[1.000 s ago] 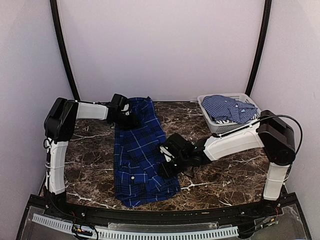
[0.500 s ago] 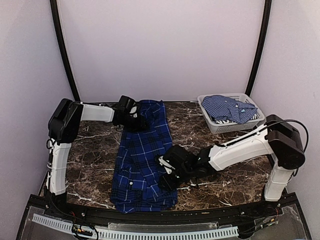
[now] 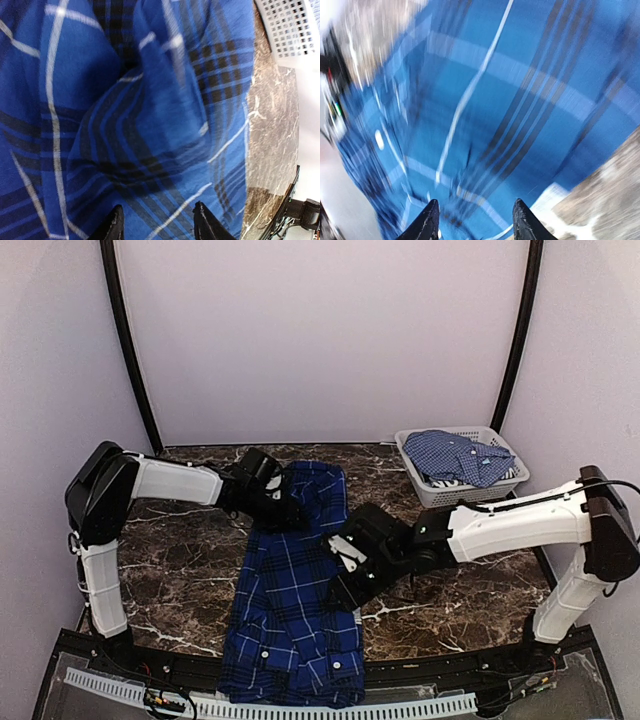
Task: Fold and stack the long sleeve shirts
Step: Move the rectangle-folded shirt to the center of the board, then smooth out the rectangle-folded shirt at the center of the board.
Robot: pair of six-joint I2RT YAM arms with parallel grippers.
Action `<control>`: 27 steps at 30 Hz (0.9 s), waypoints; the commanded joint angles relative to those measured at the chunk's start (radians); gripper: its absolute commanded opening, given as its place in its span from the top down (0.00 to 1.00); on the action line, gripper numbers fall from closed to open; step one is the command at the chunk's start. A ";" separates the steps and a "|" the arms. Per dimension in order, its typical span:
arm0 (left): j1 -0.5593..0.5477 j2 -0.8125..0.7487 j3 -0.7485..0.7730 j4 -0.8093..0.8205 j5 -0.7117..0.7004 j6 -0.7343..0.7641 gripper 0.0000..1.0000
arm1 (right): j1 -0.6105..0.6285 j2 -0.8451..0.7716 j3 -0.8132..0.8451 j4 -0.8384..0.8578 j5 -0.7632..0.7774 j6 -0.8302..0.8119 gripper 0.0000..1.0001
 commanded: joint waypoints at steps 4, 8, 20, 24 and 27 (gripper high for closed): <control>0.028 -0.098 0.094 -0.071 -0.071 0.048 0.53 | -0.229 0.059 0.261 0.065 0.052 -0.069 0.54; 0.091 -0.072 0.139 -0.065 -0.046 0.063 0.53 | -0.349 0.209 0.430 0.144 0.027 -0.076 0.58; 0.221 0.198 0.387 -0.016 0.083 0.129 0.54 | -0.537 0.671 0.842 0.162 -0.146 -0.045 0.64; 0.241 0.284 0.449 -0.018 0.077 0.125 0.55 | -0.602 0.739 0.897 0.164 -0.155 -0.024 0.65; 0.263 0.329 0.474 -0.049 0.057 0.099 0.55 | -0.640 0.797 0.954 0.126 -0.163 -0.017 0.65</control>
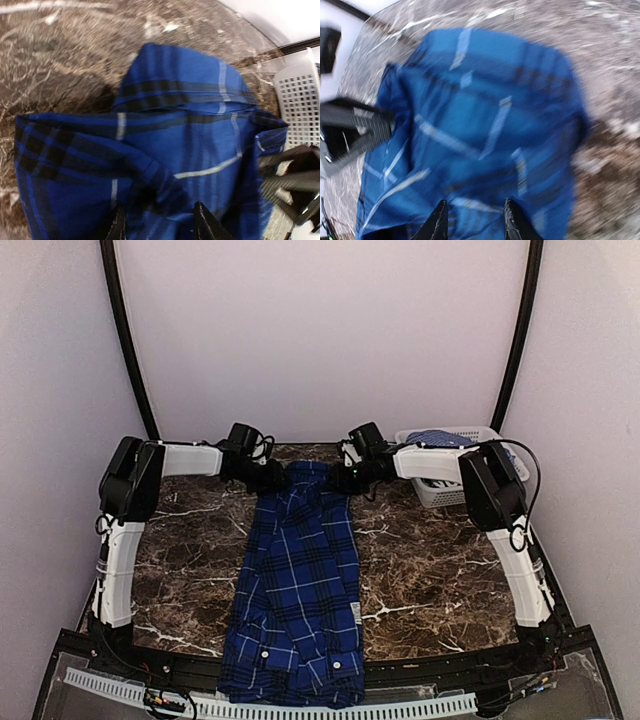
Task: Fold and stack the long sleeve shirts
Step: Smooth out the rectangle-folded shirt at the center of the board.
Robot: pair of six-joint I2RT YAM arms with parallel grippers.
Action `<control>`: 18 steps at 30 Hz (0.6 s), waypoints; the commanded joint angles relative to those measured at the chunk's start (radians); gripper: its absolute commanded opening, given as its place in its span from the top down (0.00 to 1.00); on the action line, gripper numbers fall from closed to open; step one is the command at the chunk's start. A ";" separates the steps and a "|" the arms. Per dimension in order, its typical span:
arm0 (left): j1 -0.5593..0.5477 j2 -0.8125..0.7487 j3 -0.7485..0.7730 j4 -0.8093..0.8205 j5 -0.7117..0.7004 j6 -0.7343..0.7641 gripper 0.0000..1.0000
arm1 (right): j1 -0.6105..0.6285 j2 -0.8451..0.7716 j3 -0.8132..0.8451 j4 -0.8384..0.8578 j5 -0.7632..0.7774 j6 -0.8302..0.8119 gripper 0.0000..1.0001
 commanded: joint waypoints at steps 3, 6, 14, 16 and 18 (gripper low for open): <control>0.047 0.051 0.038 -0.055 -0.020 -0.038 0.56 | -0.082 0.101 0.141 -0.075 -0.034 0.012 0.65; 0.065 0.054 0.018 -0.061 -0.026 -0.043 0.56 | -0.104 0.135 0.158 -0.089 -0.044 0.009 0.65; 0.071 0.052 0.036 -0.089 -0.023 -0.016 0.56 | -0.114 0.096 0.210 -0.136 -0.033 -0.035 0.58; 0.071 0.051 0.052 -0.100 -0.024 -0.007 0.56 | -0.113 0.048 0.200 -0.140 -0.019 -0.049 0.53; 0.072 0.052 0.065 -0.115 -0.045 0.002 0.56 | -0.110 -0.003 0.163 -0.129 -0.016 -0.059 0.49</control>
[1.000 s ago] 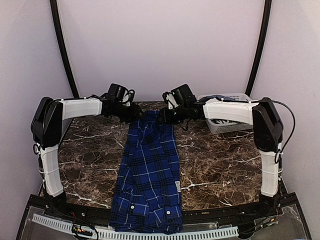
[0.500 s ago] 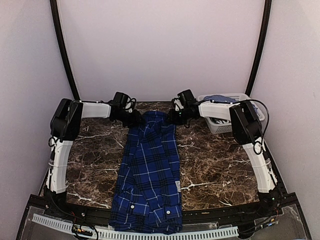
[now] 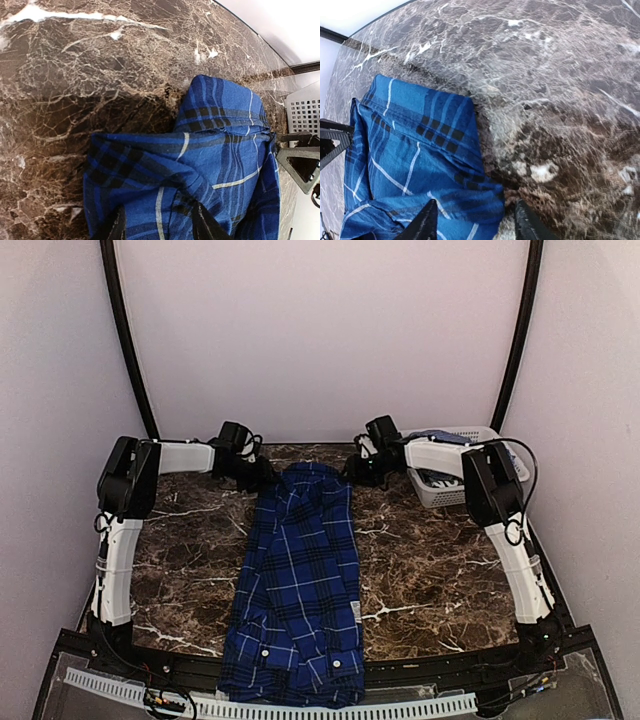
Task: Fold and stack the long sleeve shirts
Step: Smooth out the rectangle-folded shirt at the center of the board.
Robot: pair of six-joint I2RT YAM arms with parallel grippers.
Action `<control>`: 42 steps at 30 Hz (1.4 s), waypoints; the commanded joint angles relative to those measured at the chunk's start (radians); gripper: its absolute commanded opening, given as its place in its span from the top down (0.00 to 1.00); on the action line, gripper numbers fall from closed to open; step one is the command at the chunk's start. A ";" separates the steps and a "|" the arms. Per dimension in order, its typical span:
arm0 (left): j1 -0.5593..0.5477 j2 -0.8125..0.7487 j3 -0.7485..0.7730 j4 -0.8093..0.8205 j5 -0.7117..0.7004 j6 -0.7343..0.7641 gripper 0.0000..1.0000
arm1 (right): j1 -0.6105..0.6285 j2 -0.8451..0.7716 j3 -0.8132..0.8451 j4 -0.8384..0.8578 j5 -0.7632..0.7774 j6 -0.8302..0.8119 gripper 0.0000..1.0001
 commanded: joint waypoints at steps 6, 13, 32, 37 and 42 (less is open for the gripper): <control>0.008 0.009 0.038 -0.083 -0.026 0.029 0.56 | 0.018 -0.178 -0.102 -0.003 0.014 -0.021 0.47; 0.008 0.010 0.042 -0.085 -0.016 0.031 0.56 | 0.020 -0.167 -0.190 0.038 -0.011 0.023 0.54; -0.039 -0.117 0.127 -0.114 -0.042 0.140 0.51 | -0.003 0.005 -0.060 0.075 -0.064 0.061 0.66; -0.122 -0.213 0.080 -0.169 -0.096 0.145 0.51 | -0.003 0.008 -0.066 0.123 -0.106 0.065 0.79; -0.258 -0.314 -0.073 -0.143 -0.057 0.149 0.58 | -0.006 0.012 -0.034 0.114 -0.092 0.035 0.83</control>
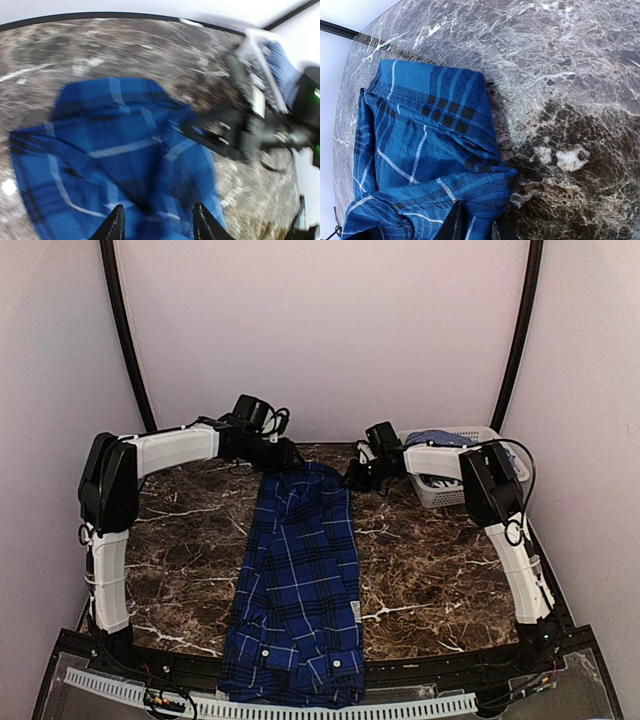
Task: Fold and stack the long sleeve shirts
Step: Smooth out the rectangle-folded shirt at the center of the board.
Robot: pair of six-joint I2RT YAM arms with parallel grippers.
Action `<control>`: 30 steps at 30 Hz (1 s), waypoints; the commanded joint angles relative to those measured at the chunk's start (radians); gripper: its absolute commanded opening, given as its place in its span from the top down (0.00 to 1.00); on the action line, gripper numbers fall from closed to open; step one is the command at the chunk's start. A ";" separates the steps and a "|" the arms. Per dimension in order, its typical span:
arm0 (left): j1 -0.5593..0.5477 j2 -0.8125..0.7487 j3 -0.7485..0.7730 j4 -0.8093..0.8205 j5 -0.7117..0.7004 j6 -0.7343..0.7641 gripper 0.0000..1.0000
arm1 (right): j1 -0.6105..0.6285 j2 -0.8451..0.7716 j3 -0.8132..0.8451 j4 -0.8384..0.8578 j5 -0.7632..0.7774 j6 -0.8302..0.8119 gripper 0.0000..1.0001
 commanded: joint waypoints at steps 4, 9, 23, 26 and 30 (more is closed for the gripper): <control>-0.214 -0.141 -0.183 0.028 0.033 0.018 0.61 | -0.009 0.025 0.063 0.025 -0.008 -0.035 0.84; -0.306 -0.098 -0.237 0.085 0.023 -0.004 0.63 | -0.009 0.023 0.052 0.034 -0.011 -0.038 0.85; -0.423 0.050 -0.214 0.064 0.009 0.018 0.63 | -0.013 0.008 0.038 0.056 0.005 -0.054 0.89; -0.434 0.065 -0.215 0.046 0.016 0.030 0.62 | -0.018 0.025 0.077 0.038 0.018 -0.067 0.95; -0.448 0.073 -0.238 0.038 0.025 0.032 0.63 | -0.029 0.062 0.126 0.021 0.024 -0.074 1.00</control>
